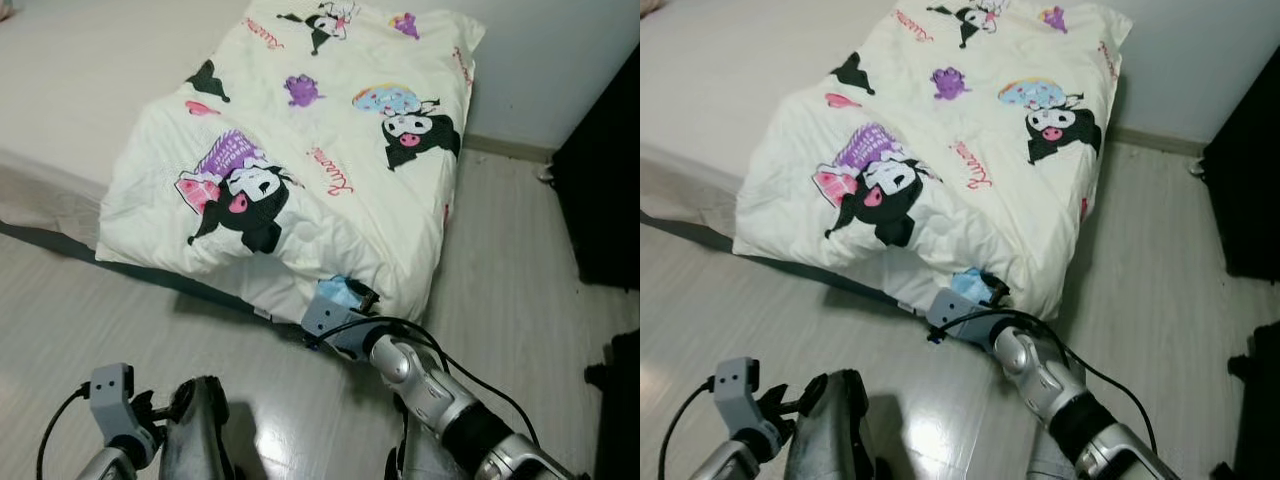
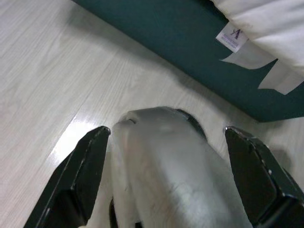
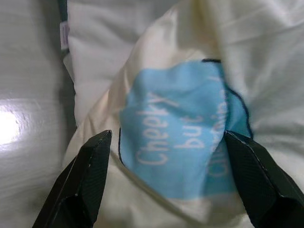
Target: Clean up the room
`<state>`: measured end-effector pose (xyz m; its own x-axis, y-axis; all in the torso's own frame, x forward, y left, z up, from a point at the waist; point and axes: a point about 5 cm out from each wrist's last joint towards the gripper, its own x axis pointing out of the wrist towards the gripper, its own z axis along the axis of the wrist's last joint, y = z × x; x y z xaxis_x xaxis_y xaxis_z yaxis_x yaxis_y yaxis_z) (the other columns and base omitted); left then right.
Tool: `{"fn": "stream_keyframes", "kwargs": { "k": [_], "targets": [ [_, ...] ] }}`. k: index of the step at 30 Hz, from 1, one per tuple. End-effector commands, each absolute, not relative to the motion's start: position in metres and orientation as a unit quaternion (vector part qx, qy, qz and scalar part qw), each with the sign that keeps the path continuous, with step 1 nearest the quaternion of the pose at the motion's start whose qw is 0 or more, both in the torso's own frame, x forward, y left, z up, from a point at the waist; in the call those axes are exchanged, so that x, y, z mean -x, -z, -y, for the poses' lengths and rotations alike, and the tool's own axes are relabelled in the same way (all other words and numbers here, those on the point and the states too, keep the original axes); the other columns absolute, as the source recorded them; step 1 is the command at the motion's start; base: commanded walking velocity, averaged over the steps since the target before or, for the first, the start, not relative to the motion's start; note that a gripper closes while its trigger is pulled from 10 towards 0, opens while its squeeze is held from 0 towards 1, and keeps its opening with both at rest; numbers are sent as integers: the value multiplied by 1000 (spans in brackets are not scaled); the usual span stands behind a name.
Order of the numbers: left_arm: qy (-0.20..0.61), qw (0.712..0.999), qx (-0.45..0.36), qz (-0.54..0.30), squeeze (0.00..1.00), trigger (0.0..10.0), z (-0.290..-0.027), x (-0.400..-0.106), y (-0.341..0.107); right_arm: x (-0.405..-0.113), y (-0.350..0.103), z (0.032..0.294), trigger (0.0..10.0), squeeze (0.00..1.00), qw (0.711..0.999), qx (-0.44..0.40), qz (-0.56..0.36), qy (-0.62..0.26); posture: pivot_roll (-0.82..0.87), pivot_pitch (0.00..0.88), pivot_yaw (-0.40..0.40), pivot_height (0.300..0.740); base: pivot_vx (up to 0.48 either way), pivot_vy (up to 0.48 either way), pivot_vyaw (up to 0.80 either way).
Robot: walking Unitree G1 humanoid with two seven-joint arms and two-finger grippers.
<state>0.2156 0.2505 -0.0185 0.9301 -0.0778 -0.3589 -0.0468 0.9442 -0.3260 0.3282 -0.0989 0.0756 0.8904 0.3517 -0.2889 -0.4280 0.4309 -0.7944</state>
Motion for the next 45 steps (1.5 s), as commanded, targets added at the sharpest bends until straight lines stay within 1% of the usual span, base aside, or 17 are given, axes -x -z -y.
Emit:
{"fn": "stream_keyframes", "kwargs": {
  "k": [1, 2, 3, 4, 15, 18, 19, 23, 24, 29, 30, 33, 36, 38, 41, 43, 45],
  "targets": [
    [4, 963, 172, -205, 0, 10000, -252, -206, 25, -326, -70, 99, 10000, 0, 842, 483, -44, -234, 184, 400, 27, 445, 0, 0, 0],
    [6, 964, 172, -203, 0, 10000, -252, -206, 23, -328, -71, 101, 4078, 0, 843, 485, -42, -230, 183, 401, 27, 445, 0, 0, 0],
    [6, 964, 172, -203, 0, 10000, -252, -206, 23, -328, -71, 101, 4078, 0, 843, 485, -42, -230, 183, 401, 27, 445, 0, 0, 0],
    [7, 964, 172, -201, 0, 10000, -251, -207, 22, -329, -71, 103, 0, 0, 843, 486, -40, -229, 180, 404, 27, 445, 0, 0, 0],
    [15, 963, 178, -200, 0, 10000, -243, -209, 20, -322, -66, 104, 0, 0, 842, 472, -32, -260, 163, 401, 18, 445, 0, 0, 0],
    [13, 962, 180, -205, 0, 10000, -242, -207, 21, -320, -64, 107, 0, 0, 833, 479, -33, -273, 151, 394, 10, 445, 0, 0, 0],
    [11, 961, 181, -211, 0, 10000, -243, -205, 23, -317, -62, 114, 0, 0, 820, 491, -44, -291, 144, 387, 3, 445, 0, 0, 0],
    [10, 960, 181, -212, 0, 10000, -243, -204, 24, -316, -62, 116, 0, 0, 816, 494, -48, -295, 144, 387, 3, 445, 0, 0, 0],
    [7, 960, 182, -214, 0, 10000, -243, -205, 25, -315, -60, 125, 0, 0, 804, 506, -75, -304, 136, 364, -10, 445, 0, 0, 0],
    [4, 959, 183, -215, 0, 10000, -241, -207, 26, -315, -58, 136, 0, 0, 789, 516, -114, -314, 130, 356, -13, 445, 0, 0, 0],
    [2, 959, 185, -216, 0, 10000, -239, -208, 26, -312, -59, 149, 0, 0, 777, 521, -144, -323, 124, 340, -20, 445, 0, 0, 0],
    [1, 958, 186, -217, 0, 10000, -239, -209, 27, -309, -59, 155, 0, 0, 769, 524, -159, -330, 124, 340, -20, 445, 0, 0, 0],
    [0, 957, 188, -219, 0, 10000, -237, -209, 28, -294, -54, 152, 0, 0, 768, 474, -181, -390, 114, 327, -27, 445, 0, 0, 0],
    [-2, 957, 190, -221, 0, 10000, -236, -208, 29, -279, -48, 151, 0, 0, 750, 456, -196, -437, 110, 324, -29, 445, 0, 0, 0],
    [-3, 956, 191, -223, 0, 10000, -236, -207, 31, -270, -45, 151, 0, 0, 742, 441, -207, -460, 105, 320, -30, 445, 0, 0, 0],
    [-3, 956, 191, -224, 0, 10000, -236, -207, 31, -268, -44, 150, 0, 0, 742, 434, -211, -466, 105, 320, -30, 445, 0, 0, 0],
    [-4, 955, 193, -226, 0, 10000, -234, -207, 33, -265, -47, 147, 0, 0, 756, 410, -203, -468, 101, 317, -33, 445, 0, 0, 0]
  ]
}}
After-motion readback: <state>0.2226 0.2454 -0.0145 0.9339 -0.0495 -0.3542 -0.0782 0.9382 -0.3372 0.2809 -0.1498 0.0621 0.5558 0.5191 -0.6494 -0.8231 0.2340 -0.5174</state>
